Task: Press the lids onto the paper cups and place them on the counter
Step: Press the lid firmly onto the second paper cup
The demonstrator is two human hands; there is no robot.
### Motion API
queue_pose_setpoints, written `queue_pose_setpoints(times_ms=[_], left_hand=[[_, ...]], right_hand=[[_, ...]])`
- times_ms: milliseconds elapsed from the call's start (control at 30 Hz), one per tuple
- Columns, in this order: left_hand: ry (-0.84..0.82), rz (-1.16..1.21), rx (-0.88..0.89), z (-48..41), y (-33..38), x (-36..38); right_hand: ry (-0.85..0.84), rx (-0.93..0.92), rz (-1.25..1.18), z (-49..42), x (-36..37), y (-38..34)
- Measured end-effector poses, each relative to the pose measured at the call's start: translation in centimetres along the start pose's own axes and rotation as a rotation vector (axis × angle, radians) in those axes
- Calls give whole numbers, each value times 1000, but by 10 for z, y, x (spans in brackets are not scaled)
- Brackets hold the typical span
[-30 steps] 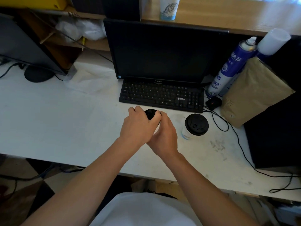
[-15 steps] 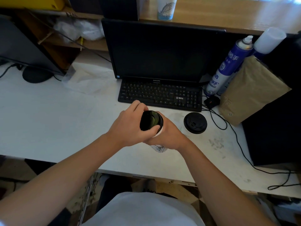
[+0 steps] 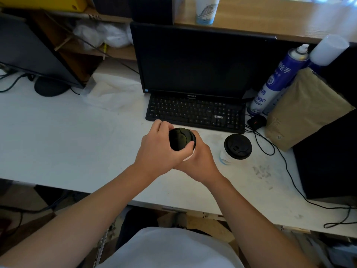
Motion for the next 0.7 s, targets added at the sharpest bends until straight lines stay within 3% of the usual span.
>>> queue_pose_setpoints(times_ms=[167, 267, 433, 700], left_hand=[[-64, 200, 73, -2, -7, -2], [-80, 481, -115, 3, -25, 2], [-179, 735, -472, 19, -51, 21], [-146, 747, -663, 25, -77, 35]], right_hand=[[170, -41, -106, 6, 8, 2], [202, -43, -180, 4, 11, 9], [143, -15, -127, -4, 25, 19], [-118, 235, -215, 0, 34, 43]])
Point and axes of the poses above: each hand's wrist, its own z-axis away from the middle knuckle, its own x-axis out of the palm, y = z × x, the point moved 2 cm from there along -z, towards the middle knuckle
